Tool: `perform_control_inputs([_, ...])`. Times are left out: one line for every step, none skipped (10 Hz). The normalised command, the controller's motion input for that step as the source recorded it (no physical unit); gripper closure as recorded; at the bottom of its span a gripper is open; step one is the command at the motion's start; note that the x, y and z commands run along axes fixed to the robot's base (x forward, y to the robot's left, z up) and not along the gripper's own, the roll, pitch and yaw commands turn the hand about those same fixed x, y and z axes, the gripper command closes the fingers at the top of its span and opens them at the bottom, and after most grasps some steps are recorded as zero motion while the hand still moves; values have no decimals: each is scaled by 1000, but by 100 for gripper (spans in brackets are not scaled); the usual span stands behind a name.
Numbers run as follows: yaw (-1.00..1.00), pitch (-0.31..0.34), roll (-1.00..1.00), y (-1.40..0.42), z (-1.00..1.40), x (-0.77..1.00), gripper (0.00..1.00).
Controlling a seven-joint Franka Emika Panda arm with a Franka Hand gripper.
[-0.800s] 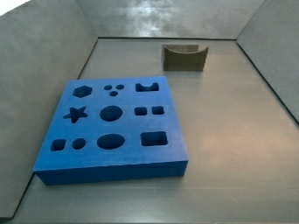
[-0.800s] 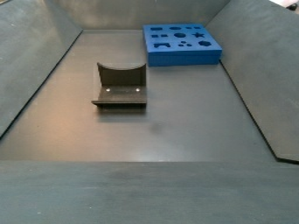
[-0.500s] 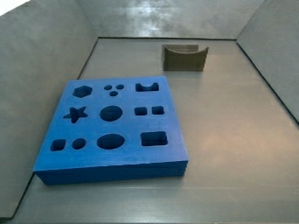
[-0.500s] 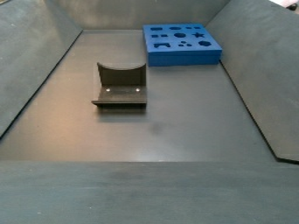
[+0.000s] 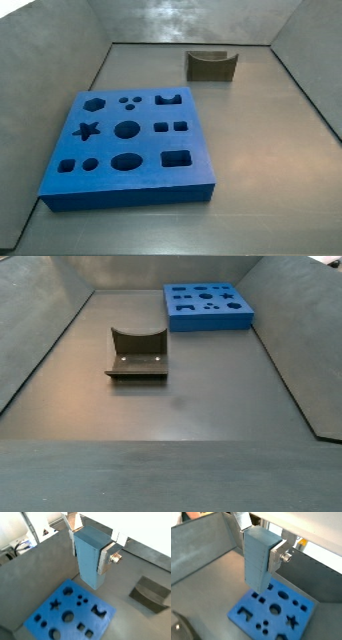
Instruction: Insert the rectangle object.
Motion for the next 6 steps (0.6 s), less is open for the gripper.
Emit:
perform_control_inputs([27,114,226,-311,64,276,100])
perform_control_inputs([77,0,0,-777,-1000,629,100])
perform_control_inputs([69,51,0,-780,-991,489,100])
perform_control_inputs([0,94,0,-797,-914,357,100])
perform_control_inputs([11,90,0,-763,-937,363,100])
perform_control_inputs([60,74,0,-634,-997,366,100])
